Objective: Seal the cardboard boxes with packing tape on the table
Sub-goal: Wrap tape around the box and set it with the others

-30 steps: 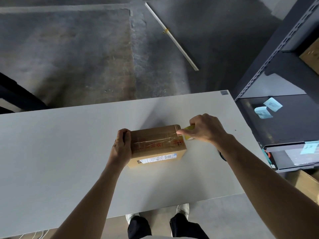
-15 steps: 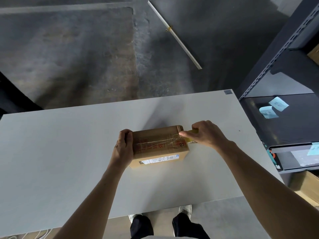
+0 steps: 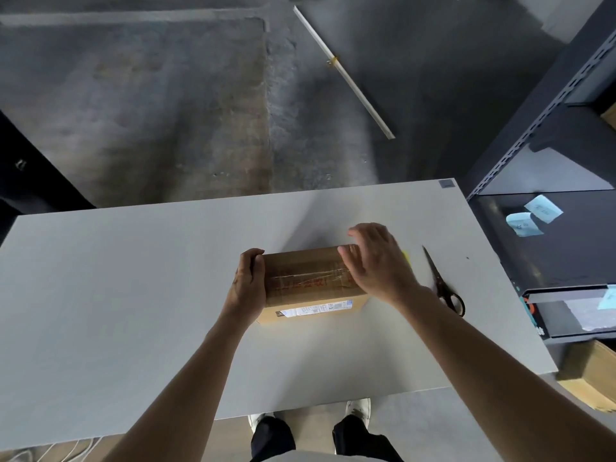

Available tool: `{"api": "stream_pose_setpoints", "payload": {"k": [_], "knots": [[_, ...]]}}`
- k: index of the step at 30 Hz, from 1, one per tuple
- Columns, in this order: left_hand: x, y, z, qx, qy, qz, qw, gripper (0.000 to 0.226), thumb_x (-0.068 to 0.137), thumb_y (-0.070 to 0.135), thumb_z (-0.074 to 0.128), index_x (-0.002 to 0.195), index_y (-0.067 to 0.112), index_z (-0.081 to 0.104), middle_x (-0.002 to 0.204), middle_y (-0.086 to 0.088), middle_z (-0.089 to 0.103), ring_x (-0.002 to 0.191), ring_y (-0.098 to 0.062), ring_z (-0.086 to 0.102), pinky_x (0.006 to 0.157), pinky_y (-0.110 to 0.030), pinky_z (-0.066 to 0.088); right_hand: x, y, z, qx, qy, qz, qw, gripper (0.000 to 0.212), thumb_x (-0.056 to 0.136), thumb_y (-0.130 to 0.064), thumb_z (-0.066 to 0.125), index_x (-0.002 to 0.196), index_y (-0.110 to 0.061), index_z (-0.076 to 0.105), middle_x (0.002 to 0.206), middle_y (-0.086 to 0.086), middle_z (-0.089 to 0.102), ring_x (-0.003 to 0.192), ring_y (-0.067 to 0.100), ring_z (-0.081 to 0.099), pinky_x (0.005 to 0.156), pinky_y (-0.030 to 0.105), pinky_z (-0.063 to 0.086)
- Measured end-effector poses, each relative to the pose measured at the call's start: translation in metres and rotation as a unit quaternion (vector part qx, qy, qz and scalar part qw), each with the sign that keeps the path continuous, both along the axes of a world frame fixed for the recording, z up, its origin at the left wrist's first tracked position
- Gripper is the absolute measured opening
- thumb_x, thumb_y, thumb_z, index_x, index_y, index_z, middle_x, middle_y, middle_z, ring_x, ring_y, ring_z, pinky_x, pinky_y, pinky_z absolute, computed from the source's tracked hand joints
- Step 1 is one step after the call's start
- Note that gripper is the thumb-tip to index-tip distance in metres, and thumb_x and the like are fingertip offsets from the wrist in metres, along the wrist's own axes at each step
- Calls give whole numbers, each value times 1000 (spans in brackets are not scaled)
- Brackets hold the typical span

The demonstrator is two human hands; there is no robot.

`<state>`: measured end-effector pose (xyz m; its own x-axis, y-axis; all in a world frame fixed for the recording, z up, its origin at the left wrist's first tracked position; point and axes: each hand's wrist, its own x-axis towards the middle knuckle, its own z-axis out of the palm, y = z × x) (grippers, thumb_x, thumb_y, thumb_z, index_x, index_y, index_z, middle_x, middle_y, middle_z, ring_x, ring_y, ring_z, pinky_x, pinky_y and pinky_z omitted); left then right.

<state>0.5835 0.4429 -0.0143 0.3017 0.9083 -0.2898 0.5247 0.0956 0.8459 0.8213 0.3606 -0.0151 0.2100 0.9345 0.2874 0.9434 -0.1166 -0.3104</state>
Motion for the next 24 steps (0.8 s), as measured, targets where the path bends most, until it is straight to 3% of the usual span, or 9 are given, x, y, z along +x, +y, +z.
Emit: {"api": "stream_pose_setpoints", "payload": {"k": [4, 6, 9, 14, 18, 24], "knots": [[-4, 3, -5, -47, 10, -3, 999, 39, 105, 48, 20, 140, 35, 33, 117, -5, 54, 102, -25, 55, 84, -36, 45, -21, 17, -14, -26, -60, 18, 998, 43, 102, -38, 37, 104, -3, 61, 101, 15, 62, 101, 35, 56, 94, 43, 47], [-8, 6, -9, -75, 9, -10, 997, 39, 104, 54, 19, 135, 36, 36, 118, -4, 57, 105, -23, 56, 91, -39, 46, -25, 23, -17, -41, -74, 0, 996, 44, 103, -38, 35, 94, -4, 61, 89, 14, 63, 89, 35, 58, 87, 44, 49], [-13, 9, -10, -103, -7, -31, 994, 33, 103, 54, 20, 118, 37, 44, 108, -1, 61, 100, -17, 59, 83, -35, 48, -29, 32, -17, -71, -91, 10, 993, 53, 104, -44, 29, 85, -6, 61, 80, 12, 64, 81, 35, 59, 85, 44, 49], [-14, 11, -10, -118, -31, -46, 991, 30, 103, 55, 20, 112, 40, 44, 105, -1, 61, 99, -17, 61, 83, -35, 52, -42, 43, -11, -155, -114, 22, 981, 73, 98, -64, 15, 102, -9, 63, 99, 11, 69, 104, 32, 60, 110, 47, 37], [-14, 10, -7, -137, -57, -45, 988, 32, 105, 50, 17, 115, 34, 44, 106, -6, 60, 99, -17, 61, 72, -26, 47, -60, 56, 0, -189, -99, 50, 976, 88, 89, -76, 3, 118, -13, 57, 115, 9, 64, 112, 28, 55, 109, 41, 38], [-15, 10, -8, -145, -108, -45, 982, 50, 106, 43, 10, 121, 20, 52, 112, -7, 63, 99, -12, 63, 64, -8, 47, -93, 74, -1, -199, -82, 86, 973, 87, 89, -76, 5, 130, -14, 50, 125, 11, 60, 118, 30, 52, 111, 44, 34]]}}
